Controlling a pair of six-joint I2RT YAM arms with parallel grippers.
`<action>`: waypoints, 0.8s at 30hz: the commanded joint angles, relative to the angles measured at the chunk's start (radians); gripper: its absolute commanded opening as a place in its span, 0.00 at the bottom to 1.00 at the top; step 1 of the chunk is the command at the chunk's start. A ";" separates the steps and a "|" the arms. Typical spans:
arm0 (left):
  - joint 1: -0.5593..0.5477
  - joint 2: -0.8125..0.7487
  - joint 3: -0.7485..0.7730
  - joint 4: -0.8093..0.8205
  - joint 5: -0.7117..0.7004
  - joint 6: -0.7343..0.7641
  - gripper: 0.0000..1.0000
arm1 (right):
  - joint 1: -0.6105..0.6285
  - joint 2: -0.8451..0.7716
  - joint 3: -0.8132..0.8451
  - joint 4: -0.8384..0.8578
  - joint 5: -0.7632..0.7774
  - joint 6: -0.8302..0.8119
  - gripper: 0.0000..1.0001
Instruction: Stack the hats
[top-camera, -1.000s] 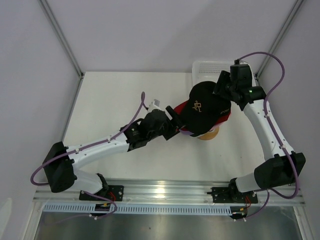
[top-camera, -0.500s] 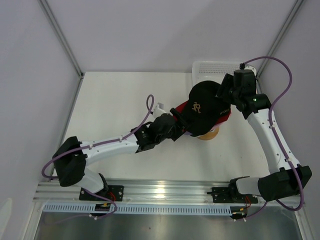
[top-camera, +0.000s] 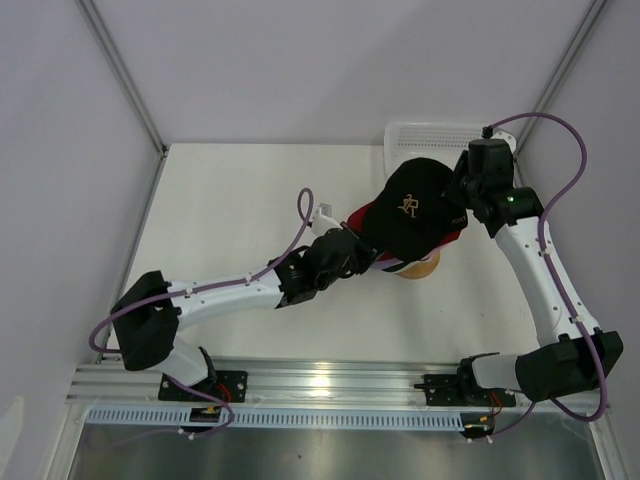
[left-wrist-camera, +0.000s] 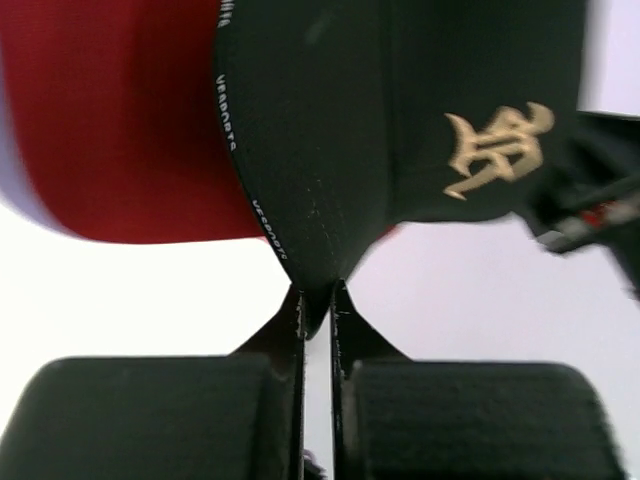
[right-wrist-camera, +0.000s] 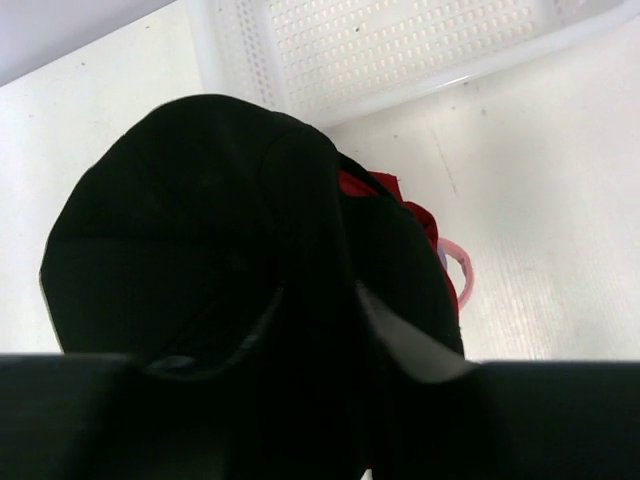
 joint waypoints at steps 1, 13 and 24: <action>0.014 -0.008 0.047 0.063 -0.030 0.082 0.01 | 0.007 -0.025 0.002 -0.010 0.024 0.003 0.31; 0.164 -0.130 0.078 0.028 0.208 0.279 0.01 | 0.006 -0.107 0.125 -0.085 0.058 -0.011 0.00; 0.281 -0.137 0.056 -0.032 0.454 0.329 0.01 | 0.007 -0.182 0.071 -0.163 -0.001 0.015 0.00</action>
